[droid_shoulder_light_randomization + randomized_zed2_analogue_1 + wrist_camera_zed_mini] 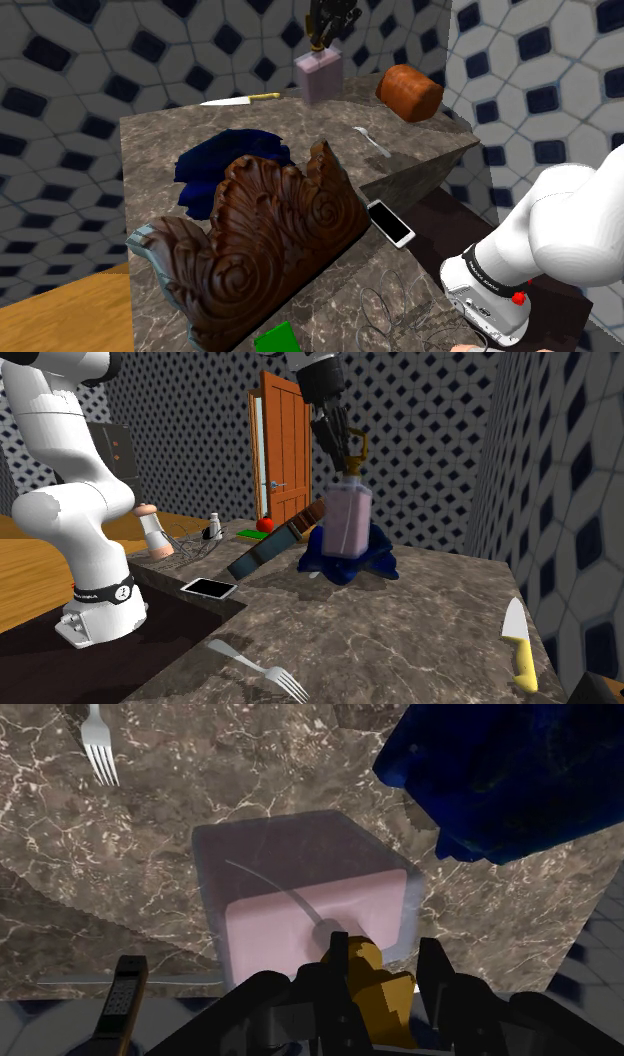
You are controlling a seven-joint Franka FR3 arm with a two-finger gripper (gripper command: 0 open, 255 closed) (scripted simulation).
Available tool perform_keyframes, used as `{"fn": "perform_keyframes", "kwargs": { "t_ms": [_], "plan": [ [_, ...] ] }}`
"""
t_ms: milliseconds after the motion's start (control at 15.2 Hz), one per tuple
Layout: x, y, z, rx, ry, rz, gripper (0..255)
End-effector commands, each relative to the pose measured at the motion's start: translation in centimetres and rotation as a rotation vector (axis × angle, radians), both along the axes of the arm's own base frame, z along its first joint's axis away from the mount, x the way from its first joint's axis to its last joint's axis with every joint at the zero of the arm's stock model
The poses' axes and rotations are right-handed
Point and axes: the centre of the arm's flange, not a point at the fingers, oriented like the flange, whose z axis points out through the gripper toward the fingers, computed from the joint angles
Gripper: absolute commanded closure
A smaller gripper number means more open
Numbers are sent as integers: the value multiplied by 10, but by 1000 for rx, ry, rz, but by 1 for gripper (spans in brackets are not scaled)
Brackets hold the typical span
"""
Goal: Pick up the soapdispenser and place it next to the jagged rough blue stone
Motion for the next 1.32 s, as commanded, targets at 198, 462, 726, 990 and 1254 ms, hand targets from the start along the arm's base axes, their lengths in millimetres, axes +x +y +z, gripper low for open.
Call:
{"fn": "perform_keyframes", "kwargs": {
  "t_ms": [198,462,726,990,1254],
  "plan": [
    [0,0,-26,0,-1,0,255],
    [0,0,-47,0,-1,0,255],
    [0,0,-68,0,-1,0,255],
    [0,0,-89,0,-1,0,255],
    [0,0,-110,0,-1,0,255]
  ]
}}
